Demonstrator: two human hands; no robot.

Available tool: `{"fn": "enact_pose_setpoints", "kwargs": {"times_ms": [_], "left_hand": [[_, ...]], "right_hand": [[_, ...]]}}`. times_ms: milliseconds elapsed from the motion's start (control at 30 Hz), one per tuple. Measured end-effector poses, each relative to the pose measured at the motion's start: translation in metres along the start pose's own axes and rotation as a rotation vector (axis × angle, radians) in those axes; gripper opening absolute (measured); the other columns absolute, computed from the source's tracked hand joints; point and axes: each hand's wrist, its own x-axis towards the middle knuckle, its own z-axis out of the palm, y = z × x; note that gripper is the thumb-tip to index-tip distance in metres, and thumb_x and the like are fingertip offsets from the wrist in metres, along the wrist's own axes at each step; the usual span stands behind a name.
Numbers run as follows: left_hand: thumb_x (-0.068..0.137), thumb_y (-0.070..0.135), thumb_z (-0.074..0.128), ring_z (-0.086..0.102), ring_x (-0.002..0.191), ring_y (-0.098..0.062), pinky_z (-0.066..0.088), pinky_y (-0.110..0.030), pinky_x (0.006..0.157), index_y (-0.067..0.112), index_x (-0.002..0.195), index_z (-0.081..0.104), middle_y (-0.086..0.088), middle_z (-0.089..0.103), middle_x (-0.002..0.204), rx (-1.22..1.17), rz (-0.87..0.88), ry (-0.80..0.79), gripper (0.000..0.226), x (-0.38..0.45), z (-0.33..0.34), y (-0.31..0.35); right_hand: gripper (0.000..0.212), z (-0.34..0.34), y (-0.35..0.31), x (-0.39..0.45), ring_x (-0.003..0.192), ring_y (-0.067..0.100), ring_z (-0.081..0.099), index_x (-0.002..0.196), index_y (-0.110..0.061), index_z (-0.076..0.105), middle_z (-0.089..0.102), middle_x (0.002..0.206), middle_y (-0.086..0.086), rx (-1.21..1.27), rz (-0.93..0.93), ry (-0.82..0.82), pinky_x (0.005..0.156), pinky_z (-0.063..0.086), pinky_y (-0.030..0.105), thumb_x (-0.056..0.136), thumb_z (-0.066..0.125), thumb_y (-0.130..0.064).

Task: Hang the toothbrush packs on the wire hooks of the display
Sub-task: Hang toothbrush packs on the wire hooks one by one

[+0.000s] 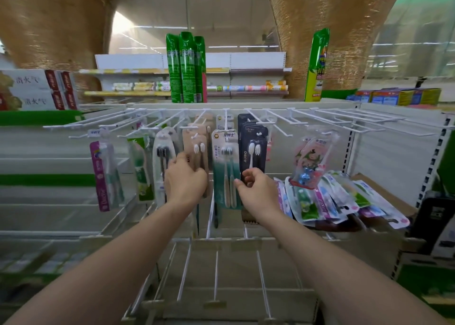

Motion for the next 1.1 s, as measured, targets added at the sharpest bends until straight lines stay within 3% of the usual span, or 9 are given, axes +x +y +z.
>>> {"fn": "enact_pose_setpoints", "kwargs": {"times_ms": [233, 433, 567, 733, 933, 1100], "left_hand": [[0.092, 0.016, 0.063, 0.06, 0.105, -0.016, 0.053, -0.036, 0.096, 0.022, 0.126, 0.065, 0.002, 0.061, 0.118, 0.021, 0.246, -0.139, 0.035, -0.017, 0.012, 0.018], [0.094, 0.02, 0.065, 0.059, 0.116, -0.023, 0.047, -0.035, 0.097, 0.019, 0.128, 0.066, -0.004, 0.063, 0.126, 0.061, 0.452, -0.196, 0.033, -0.028, 0.035, 0.039], [0.093, 0.016, 0.064, 0.059, 0.111, -0.028, 0.047, -0.037, 0.091, 0.015, 0.128, 0.066, -0.007, 0.063, 0.121, 0.076, 0.621, -0.275, 0.035, -0.04, 0.055, 0.05], [0.096, 0.02, 0.064, 0.058, 0.113, -0.023, 0.046, -0.033, 0.094, 0.018, 0.133, 0.063, -0.003, 0.06, 0.128, 0.026, 0.576, -0.335, 0.037, -0.058, 0.077, 0.071], [0.095, 0.022, 0.064, 0.058, 0.108, -0.018, 0.047, -0.032, 0.093, 0.02, 0.134, 0.062, 0.002, 0.057, 0.132, 0.067, 0.547, -0.334, 0.038, -0.062, 0.099, 0.09], [0.093, 0.02, 0.065, 0.056, 0.107, -0.017, 0.048, -0.033, 0.093, 0.02, 0.136, 0.061, 0.003, 0.057, 0.125, 0.075, 0.435, -0.273, 0.043, -0.058, 0.119, 0.103]], "right_hand": [[0.034, -0.021, -0.001, -0.002, 0.098, 0.023, 0.062, 0.121, -0.018, 0.064, 0.067, 0.107, 0.002, -0.144, -0.04, 0.029, 0.077, 0.046, 0.031, 0.093, 0.068, -0.037], [0.037, -0.058, 0.009, -0.003, 0.109, 0.026, 0.062, 0.123, -0.015, 0.065, 0.068, 0.117, 0.005, -0.242, 0.037, 0.11, 0.09, 0.051, 0.037, 0.093, 0.067, -0.036], [0.039, -0.092, 0.025, -0.001, 0.107, 0.027, 0.063, 0.124, -0.014, 0.065, 0.069, 0.115, 0.004, -0.257, 0.15, 0.175, 0.084, 0.047, 0.034, 0.092, 0.067, -0.037], [0.035, -0.132, 0.049, 0.012, 0.102, 0.028, 0.065, 0.115, -0.015, 0.065, 0.071, 0.11, 0.006, -0.151, 0.301, 0.269, 0.089, 0.052, 0.04, 0.089, 0.072, -0.037], [0.073, -0.147, 0.072, 0.049, 0.116, 0.032, 0.06, 0.137, -0.012, 0.047, 0.06, 0.129, 0.01, 0.087, 0.39, 0.244, 0.101, 0.049, 0.049, 0.08, 0.083, -0.039], [0.054, -0.143, 0.092, 0.072, 0.095, 0.026, 0.064, 0.111, -0.016, 0.05, 0.066, 0.107, 0.004, 0.181, 0.375, 0.175, 0.092, 0.054, 0.043, 0.076, 0.088, -0.033]]}}
